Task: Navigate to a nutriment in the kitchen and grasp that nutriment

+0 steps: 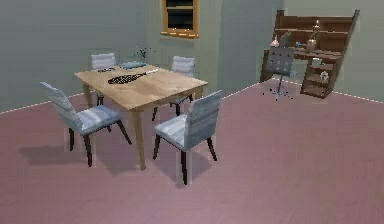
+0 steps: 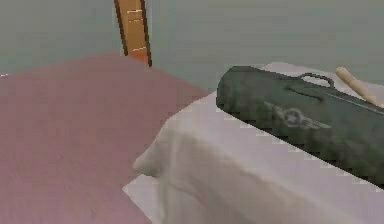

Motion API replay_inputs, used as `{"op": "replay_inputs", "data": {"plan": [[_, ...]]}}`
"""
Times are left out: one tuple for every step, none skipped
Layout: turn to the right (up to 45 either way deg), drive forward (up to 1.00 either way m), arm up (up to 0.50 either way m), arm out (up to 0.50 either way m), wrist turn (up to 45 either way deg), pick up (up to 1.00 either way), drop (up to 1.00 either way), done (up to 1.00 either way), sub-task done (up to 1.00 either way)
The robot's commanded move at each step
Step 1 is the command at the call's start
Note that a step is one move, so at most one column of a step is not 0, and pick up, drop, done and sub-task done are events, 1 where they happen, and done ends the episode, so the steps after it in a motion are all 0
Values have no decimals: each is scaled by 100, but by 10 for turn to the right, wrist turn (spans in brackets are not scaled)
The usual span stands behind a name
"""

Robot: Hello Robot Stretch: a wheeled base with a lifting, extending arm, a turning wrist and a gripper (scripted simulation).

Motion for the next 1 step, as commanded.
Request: {"op": "replay_inputs", "data": {"plan": [[-150,0,0,0,0,0,0,0,0]]}}
